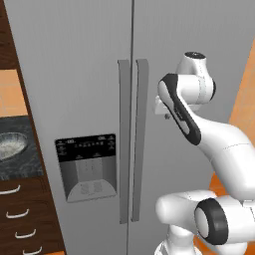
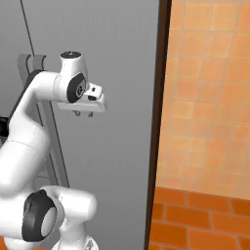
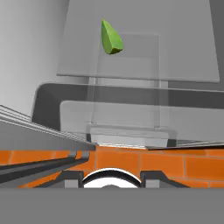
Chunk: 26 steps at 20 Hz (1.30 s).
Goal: Grab a lemon wedge from the fridge and one ice cube from the ice bowl, and put them in the glass of lemonade.
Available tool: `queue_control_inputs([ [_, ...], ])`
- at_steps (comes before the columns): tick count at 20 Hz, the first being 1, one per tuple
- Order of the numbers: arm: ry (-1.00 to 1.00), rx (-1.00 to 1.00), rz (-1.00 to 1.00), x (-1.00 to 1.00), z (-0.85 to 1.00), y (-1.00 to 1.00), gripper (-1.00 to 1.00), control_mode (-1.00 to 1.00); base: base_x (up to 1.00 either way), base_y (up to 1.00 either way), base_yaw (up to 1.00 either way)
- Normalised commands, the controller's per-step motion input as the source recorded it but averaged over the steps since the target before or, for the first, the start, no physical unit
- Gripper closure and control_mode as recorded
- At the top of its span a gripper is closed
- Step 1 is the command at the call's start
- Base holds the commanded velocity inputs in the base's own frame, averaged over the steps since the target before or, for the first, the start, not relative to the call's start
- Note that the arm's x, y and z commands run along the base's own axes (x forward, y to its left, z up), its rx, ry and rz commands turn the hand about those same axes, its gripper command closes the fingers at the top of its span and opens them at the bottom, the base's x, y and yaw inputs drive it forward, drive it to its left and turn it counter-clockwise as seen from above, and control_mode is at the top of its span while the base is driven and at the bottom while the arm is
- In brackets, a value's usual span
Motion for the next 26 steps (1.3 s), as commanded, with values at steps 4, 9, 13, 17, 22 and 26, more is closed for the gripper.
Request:
queue_control_inputs([
  [4,-0.03,0.04,0.00,-0.54,0.00,-0.01,-1.00,-1.00,0.00,0.00,0.00],
  [9,-0.07,0.07,-0.04,-0.97,-0.11,0.00,-1.00,-1.00,0.00,0.00,0.00],
  [13,-0.05,0.09,-0.03,-0.75,-0.29,0.00,-1.00,-1.00,0.00,0.00,0.00],
  [17,0.00,0.02,-0.02,-0.54,-0.26,0.09,-1.00,-1.00,0.00,0.00,0.00],
  [22,0.00,0.00,0.00,0.00,0.00,0.00,-1.00,1.00,-0.64,0.90,-0.08],
  [26,0.00,0.00,0.00,0.00,0.00,0.00,-1.00,1.00,-0.13,1.00,-0.01],
])
